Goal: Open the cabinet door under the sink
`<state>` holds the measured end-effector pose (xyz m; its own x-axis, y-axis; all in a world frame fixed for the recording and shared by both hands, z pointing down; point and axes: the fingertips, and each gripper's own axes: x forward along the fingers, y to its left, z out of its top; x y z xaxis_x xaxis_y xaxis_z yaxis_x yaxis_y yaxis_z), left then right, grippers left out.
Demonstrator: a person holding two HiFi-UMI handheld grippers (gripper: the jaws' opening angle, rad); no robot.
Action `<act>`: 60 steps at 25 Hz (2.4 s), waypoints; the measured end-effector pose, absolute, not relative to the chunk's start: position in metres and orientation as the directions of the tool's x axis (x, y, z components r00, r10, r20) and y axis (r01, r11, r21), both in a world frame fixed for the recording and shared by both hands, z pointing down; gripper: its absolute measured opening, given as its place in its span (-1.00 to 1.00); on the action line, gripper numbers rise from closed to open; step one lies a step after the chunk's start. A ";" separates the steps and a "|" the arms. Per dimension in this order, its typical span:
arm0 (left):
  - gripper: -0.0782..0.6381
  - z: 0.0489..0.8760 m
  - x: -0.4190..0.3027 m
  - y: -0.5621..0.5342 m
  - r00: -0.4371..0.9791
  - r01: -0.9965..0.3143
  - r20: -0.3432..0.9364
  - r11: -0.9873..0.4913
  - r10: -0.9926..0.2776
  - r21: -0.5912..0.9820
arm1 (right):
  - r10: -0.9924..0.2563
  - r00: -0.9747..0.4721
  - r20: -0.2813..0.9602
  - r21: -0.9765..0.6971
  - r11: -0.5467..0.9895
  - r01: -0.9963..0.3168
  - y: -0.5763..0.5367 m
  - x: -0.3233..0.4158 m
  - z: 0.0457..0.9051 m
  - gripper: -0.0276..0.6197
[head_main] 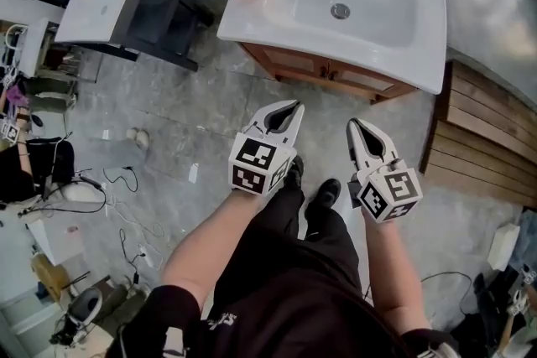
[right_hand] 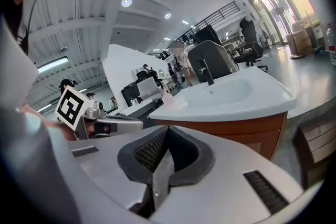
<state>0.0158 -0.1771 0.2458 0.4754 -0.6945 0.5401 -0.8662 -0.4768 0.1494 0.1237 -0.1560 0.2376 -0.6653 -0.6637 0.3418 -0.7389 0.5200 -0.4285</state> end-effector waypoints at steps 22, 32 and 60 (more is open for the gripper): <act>-0.53 0.458 0.029 -0.249 0.503 -0.856 0.474 -0.492 -0.723 0.159 | -0.665 -0.651 0.366 -0.368 0.539 -0.758 -0.175 0.103 0.436 -0.87; -0.35 0.545 0.040 -0.294 0.487 -0.862 0.472 -0.493 -0.735 0.122 | -0.711 -0.615 0.341 -0.309 0.533 -0.788 -0.206 0.123 0.502 -0.87; -0.53 0.589 0.052 -0.314 0.433 -0.889 0.365 -0.458 -0.824 0.022 | -0.778 -0.606 0.165 -0.215 0.571 -0.792 -0.211 0.138 0.574 -0.87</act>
